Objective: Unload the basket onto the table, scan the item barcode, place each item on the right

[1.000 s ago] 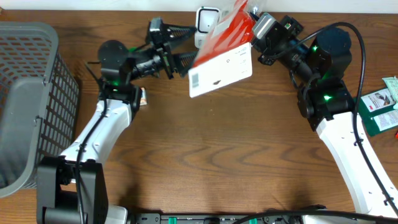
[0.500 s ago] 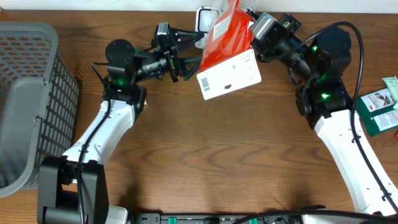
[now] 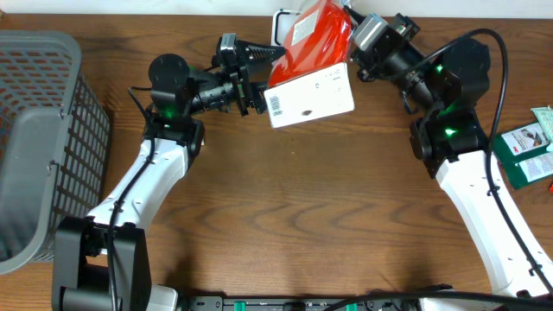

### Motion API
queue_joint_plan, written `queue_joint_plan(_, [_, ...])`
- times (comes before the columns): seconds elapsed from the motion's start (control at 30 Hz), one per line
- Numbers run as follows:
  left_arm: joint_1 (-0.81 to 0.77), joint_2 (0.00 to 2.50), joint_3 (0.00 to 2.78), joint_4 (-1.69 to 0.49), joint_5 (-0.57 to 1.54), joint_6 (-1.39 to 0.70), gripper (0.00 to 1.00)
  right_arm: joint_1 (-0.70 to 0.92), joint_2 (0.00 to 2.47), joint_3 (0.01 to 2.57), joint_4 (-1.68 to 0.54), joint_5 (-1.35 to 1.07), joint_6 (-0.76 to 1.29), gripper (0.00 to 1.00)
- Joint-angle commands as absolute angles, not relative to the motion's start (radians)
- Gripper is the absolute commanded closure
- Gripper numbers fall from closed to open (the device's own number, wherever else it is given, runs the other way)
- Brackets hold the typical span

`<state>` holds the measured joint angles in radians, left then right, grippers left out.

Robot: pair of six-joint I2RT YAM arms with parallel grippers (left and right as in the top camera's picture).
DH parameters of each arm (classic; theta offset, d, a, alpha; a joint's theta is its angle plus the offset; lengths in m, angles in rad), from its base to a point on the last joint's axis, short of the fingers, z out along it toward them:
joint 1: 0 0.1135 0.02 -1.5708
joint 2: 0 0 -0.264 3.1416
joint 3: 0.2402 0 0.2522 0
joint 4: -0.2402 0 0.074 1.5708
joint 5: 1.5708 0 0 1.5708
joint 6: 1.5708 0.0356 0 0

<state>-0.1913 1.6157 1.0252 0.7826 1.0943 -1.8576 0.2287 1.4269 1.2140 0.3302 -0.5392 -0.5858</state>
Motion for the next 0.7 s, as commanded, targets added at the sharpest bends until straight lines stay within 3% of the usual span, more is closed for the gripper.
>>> queue_joint_plan(0.0, [-0.196, 1.599, 1.044, 0.786, 1.113, -1.837, 0.25, 0.237, 1.428, 1.219, 0.334, -0.555, -0.496, 0.99])
queue_joint_plan(0.47, [-0.196, 1.599, 1.044, 0.859, 1.071, -1.895, 0.26, 0.237, 1.472, 1.219, 0.263, -0.581, -0.465, 0.99])
queue_joint_plan(0.57, [-0.196, 1.599, 1.044, 0.884, 1.064, -1.894, 0.34, 0.236, 1.472, 1.219, 0.245, -0.581, -0.472, 0.99])
queue_joint_plan(0.63, [-0.196, 1.599, 1.044, 0.884, 1.064, -1.894, 0.46, 0.236, 1.472, 1.219, 0.231, -0.580, -0.480, 0.99])
queue_joint_plan(0.67, [-0.196, 1.599, 1.044, 0.884, 1.061, -1.894, 0.59, 0.236, 1.472, 1.219, 0.224, -0.580, -0.484, 0.99])
